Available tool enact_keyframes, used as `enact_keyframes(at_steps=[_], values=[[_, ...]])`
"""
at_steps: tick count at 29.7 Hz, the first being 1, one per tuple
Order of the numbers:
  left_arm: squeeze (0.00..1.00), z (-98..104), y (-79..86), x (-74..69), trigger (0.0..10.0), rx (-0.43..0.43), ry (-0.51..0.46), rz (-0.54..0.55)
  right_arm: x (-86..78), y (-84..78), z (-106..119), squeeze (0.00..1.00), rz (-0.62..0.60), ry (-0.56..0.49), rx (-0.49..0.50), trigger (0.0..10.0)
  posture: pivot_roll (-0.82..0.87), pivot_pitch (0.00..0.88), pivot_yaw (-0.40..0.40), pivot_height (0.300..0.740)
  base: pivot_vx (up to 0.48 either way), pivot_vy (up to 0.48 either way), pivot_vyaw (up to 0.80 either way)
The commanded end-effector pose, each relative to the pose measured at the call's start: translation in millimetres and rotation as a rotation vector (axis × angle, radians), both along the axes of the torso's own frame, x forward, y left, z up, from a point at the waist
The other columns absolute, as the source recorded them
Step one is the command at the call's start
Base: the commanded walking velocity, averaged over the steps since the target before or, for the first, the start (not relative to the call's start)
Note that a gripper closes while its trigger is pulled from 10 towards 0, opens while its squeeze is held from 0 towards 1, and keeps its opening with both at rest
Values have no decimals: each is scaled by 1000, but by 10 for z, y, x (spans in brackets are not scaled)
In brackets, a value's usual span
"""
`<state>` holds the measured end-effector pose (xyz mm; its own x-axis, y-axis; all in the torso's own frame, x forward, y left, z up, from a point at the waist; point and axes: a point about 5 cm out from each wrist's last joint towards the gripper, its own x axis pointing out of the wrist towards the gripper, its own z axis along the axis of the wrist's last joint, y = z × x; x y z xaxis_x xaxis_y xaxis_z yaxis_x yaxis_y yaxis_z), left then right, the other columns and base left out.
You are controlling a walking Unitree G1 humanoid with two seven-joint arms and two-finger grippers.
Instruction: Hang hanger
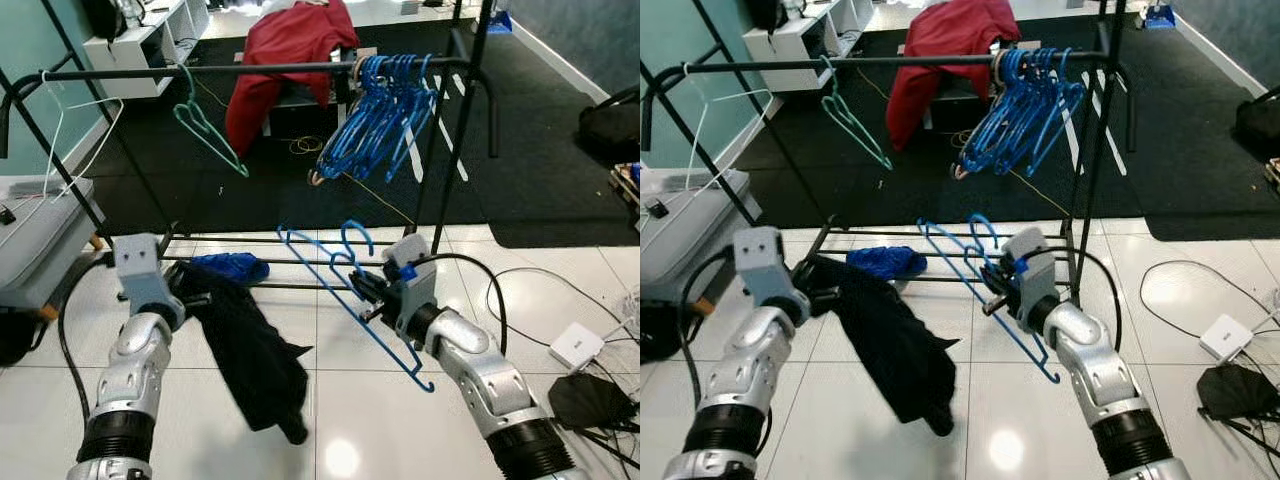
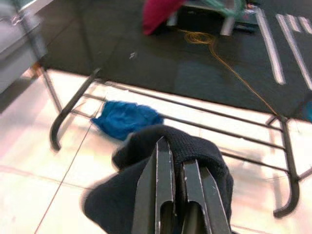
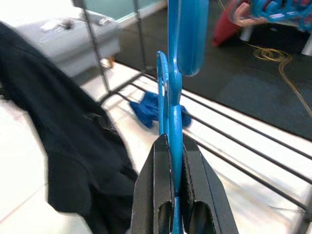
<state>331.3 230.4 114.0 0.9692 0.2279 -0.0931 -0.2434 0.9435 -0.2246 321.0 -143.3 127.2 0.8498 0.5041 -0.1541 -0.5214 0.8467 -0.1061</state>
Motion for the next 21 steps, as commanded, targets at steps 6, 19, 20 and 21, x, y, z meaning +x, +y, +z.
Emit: enact_keyframes(at_steps=[6, 19, 20, 21], values=[[0, 75, -135, 181, 10000, 19, 11, -103, 209, -158, -70, 0, -149, -7, -99, 10000, -81, 88, 29, 740, 0, 0, 776], [0, -35, -193, 267, 10000, -72, 72, -156, 278, -214, -171, 0, -150, 33, -154, 10000, -75, 83, 9, 740, 0, 0, 775], [0, -39, -188, 271, 10000, -72, 76, -154, 285, -217, -176, 0, -152, 33, -152, 10000, -75, 83, 9, 740, 0, 0, 775], [0, -39, -188, 271, 10000, -72, 76, -154, 285, -217, -176, 0, -152, 33, -152, 10000, -75, 83, 9, 740, 0, 0, 775]])
